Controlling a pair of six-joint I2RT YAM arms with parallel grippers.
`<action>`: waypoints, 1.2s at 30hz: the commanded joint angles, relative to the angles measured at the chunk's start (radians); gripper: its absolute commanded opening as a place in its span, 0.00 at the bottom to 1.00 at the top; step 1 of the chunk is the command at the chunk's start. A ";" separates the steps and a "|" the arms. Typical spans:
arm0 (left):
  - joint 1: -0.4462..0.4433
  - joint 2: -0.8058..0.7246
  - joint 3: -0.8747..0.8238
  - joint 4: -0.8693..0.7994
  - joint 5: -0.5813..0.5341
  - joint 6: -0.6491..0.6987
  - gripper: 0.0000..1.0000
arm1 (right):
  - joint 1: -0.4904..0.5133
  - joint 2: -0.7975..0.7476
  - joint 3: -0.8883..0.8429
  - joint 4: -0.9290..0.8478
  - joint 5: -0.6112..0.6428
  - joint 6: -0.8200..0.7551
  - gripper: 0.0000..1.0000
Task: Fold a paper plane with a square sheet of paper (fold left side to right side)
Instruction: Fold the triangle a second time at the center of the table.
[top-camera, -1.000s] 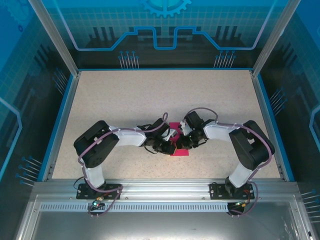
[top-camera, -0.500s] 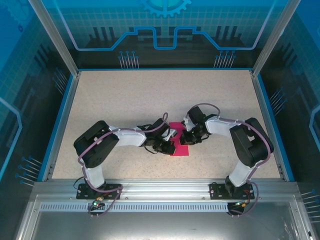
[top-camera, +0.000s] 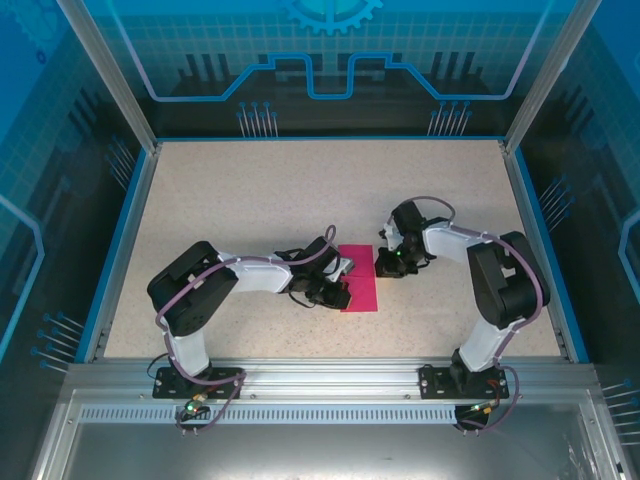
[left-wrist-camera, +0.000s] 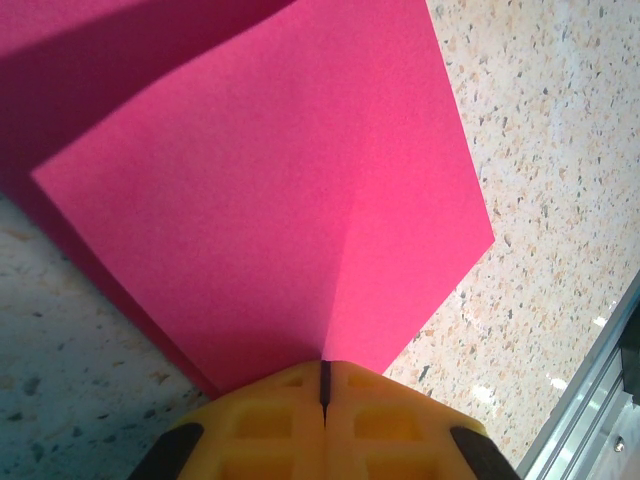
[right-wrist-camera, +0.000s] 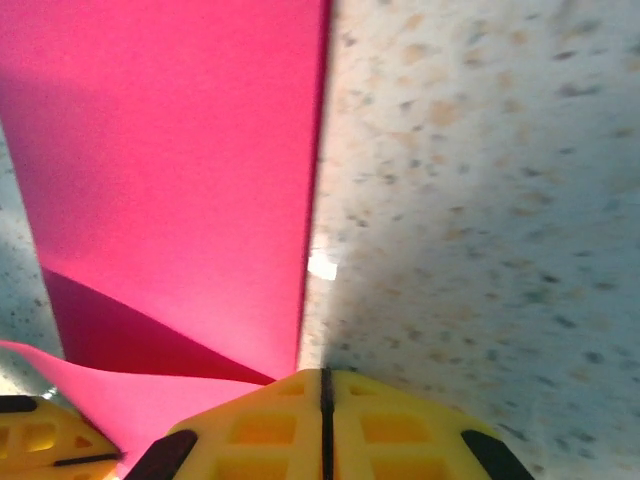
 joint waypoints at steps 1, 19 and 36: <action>-0.009 0.022 -0.035 -0.096 -0.079 0.023 0.06 | -0.015 -0.085 0.010 -0.034 0.004 -0.022 0.09; -0.013 0.030 -0.006 -0.101 -0.078 0.025 0.06 | 0.107 0.022 -0.014 0.067 -0.220 0.029 0.09; -0.014 -0.008 0.127 -0.127 0.009 0.030 0.08 | 0.111 0.107 0.026 -0.047 -0.065 0.015 0.09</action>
